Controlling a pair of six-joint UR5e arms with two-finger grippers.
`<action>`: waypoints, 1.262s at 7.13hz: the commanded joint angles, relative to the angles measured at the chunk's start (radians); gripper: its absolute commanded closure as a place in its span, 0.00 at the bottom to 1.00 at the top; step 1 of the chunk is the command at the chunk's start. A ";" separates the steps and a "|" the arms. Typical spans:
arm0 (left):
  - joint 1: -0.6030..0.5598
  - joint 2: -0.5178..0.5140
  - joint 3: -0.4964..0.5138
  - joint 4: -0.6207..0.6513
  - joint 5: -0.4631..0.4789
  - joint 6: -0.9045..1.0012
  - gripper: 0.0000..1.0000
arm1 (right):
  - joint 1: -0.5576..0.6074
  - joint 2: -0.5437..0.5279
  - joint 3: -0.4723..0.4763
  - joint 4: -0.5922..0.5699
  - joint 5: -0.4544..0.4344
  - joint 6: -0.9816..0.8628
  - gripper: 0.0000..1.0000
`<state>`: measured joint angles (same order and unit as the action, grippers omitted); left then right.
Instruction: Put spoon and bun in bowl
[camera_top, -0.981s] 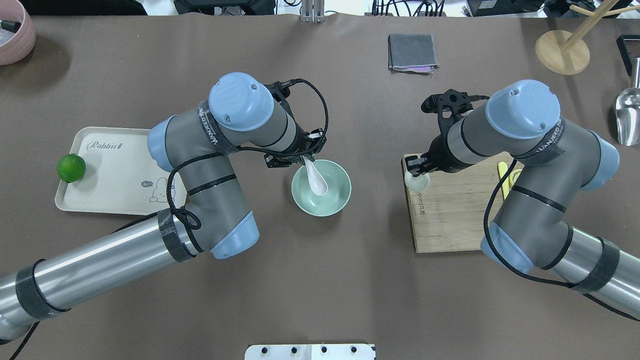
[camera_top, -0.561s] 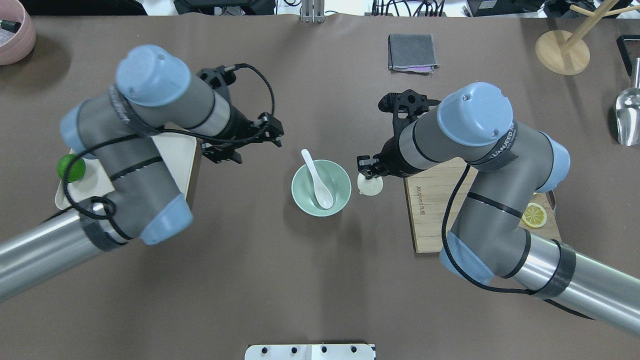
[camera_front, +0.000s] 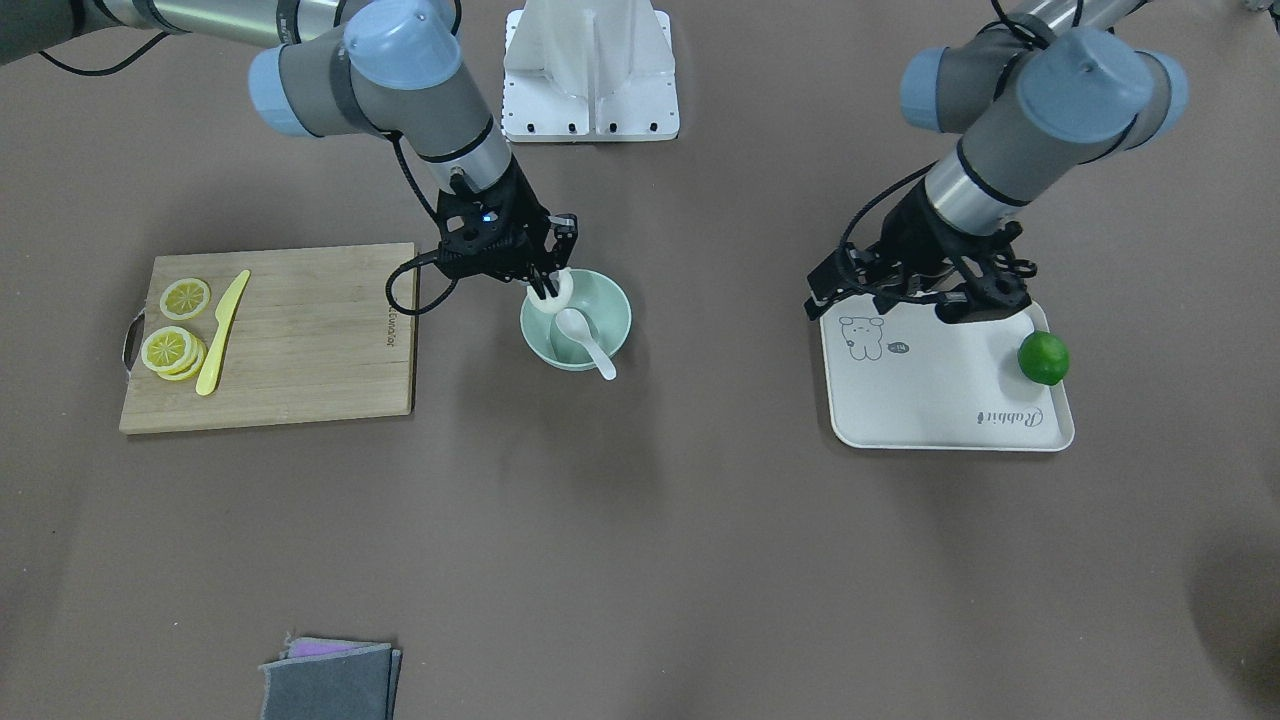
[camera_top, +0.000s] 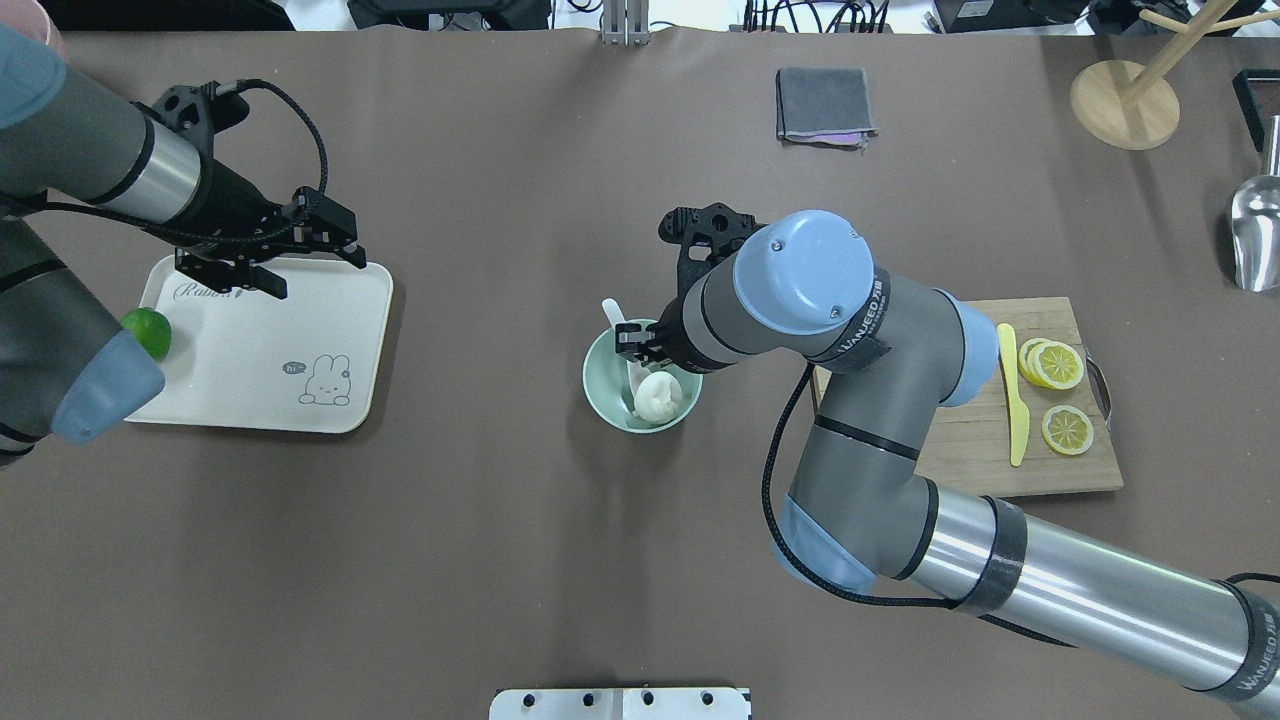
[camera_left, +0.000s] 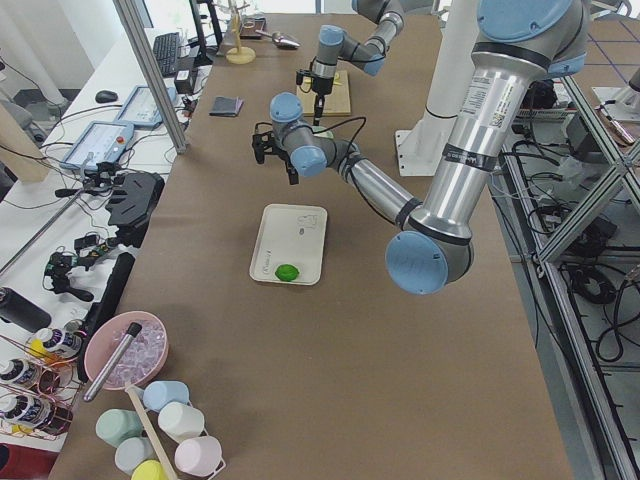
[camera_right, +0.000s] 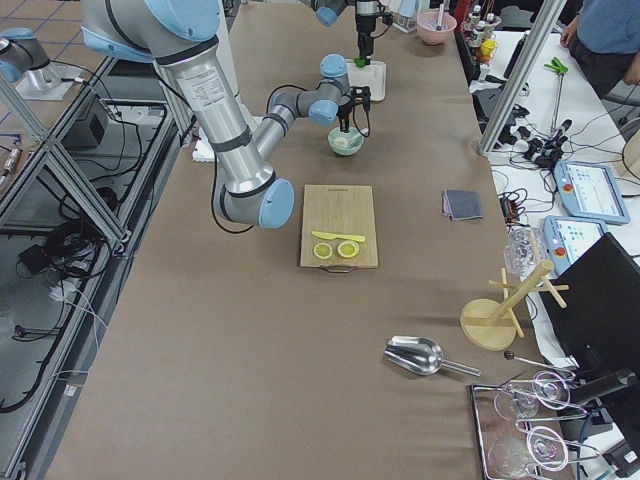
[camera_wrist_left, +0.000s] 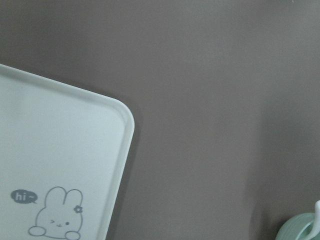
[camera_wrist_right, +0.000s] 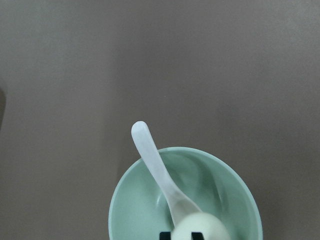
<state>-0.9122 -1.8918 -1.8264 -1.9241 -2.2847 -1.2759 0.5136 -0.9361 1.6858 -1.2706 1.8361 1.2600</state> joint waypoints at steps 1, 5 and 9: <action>0.001 0.007 -0.010 0.002 -0.005 0.012 0.01 | 0.003 -0.004 0.008 0.000 0.002 -0.010 0.00; -0.141 0.197 -0.013 0.004 0.001 0.484 0.01 | 0.317 -0.295 0.084 -0.012 0.271 -0.388 0.00; -0.452 0.411 0.012 0.174 -0.002 1.164 0.01 | 0.745 -0.553 -0.062 -0.013 0.502 -1.079 0.00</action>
<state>-1.2639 -1.5186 -1.8152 -1.8498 -2.2858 -0.3022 1.1432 -1.4310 1.6912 -1.2842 2.2962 0.3822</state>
